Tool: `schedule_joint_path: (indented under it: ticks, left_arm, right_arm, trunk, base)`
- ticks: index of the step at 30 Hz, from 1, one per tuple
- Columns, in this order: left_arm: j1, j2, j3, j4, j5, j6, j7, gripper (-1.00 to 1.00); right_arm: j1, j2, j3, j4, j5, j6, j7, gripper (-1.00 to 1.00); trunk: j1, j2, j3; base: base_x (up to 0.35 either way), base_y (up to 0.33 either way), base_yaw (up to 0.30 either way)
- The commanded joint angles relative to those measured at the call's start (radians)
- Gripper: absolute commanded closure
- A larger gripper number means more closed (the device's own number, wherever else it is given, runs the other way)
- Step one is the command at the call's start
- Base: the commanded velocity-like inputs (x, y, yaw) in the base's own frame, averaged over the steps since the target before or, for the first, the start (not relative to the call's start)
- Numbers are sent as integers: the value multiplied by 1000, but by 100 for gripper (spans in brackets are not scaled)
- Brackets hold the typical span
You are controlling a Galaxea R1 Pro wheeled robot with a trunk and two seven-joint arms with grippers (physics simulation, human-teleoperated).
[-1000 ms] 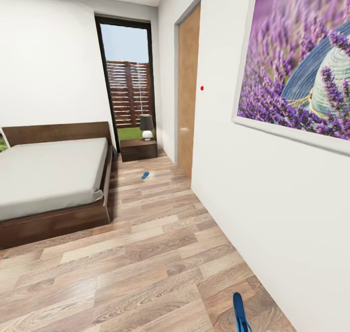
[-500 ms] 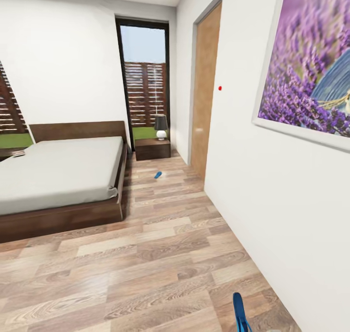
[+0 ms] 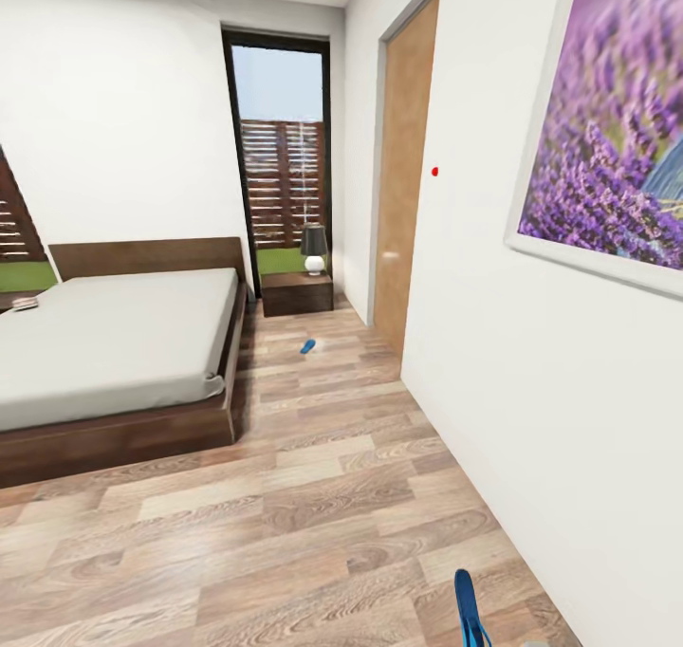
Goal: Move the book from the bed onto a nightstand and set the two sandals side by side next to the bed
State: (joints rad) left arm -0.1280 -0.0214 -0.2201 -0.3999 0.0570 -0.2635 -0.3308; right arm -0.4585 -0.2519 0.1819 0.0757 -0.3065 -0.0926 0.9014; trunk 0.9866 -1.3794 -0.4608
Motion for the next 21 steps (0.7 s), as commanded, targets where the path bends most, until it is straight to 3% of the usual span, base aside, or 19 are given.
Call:
schedule_joint_path:
  ticks: [1, 21]
  left_arm:
    - [-1, 0, -4, 1, 6, -3, -1, -100]
    - [-1, 0, -5, 1, 6, -3, -1, -100]
  right_arm:
    - [-2, 0, 9, 4, -7, -9, 4, 100]
    - [-2, 0, 9, 4, -6, -10, 4, 100]
  trunk:
    - [0, -1, -2]
    - [0, -1, -29]
  base:
    - [27, 0, 15]
    - [3, 0, 85]
